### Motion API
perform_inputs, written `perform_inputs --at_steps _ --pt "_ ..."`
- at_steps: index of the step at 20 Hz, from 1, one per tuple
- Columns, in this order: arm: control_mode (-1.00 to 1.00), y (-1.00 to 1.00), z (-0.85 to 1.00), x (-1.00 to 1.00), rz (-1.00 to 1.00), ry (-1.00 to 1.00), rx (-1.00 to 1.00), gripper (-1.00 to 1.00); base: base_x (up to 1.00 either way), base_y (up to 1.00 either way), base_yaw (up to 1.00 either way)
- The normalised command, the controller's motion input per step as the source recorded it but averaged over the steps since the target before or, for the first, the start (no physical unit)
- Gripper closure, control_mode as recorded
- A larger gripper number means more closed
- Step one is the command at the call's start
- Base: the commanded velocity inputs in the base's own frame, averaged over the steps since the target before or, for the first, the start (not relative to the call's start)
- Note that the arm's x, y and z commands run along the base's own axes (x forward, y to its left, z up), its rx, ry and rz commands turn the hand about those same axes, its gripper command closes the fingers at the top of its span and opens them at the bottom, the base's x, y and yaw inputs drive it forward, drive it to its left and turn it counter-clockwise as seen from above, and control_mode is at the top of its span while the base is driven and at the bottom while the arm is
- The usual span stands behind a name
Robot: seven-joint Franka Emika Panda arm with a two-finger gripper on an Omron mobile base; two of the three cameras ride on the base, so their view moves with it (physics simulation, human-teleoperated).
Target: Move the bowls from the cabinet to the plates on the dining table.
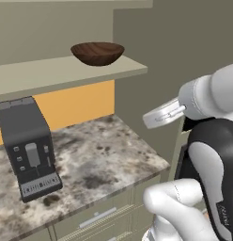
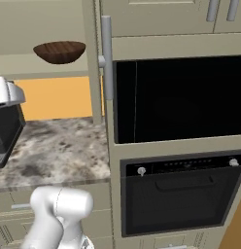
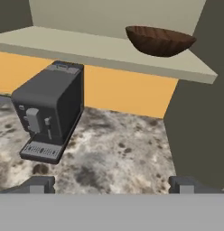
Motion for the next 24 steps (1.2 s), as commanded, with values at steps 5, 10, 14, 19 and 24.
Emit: perform_inputs --at_steps 5,10,14,19,24 --pt "-1.00 -0.10 0.45 0.00 0.00 -0.03 0.03 -1.00 0.00 0.00 0.00" --pt "-1.00 -0.03 0.42 0.00 0.00 -0.03 0.00 -1.00 0.00 0.00 0.00" --pt "-1.00 -0.01 0.32 0.01 0.00 -0.01 0.00 -1.00 0.00 0.00 0.00" --pt "-1.00 0.00 0.07 0.26 0.00 0.00 0.00 -1.00 0.00 0.00 0.00" --pt "-1.00 -0.01 0.00 0.57 0.00 0.00 -0.04 -1.00 0.00 0.00 0.00"
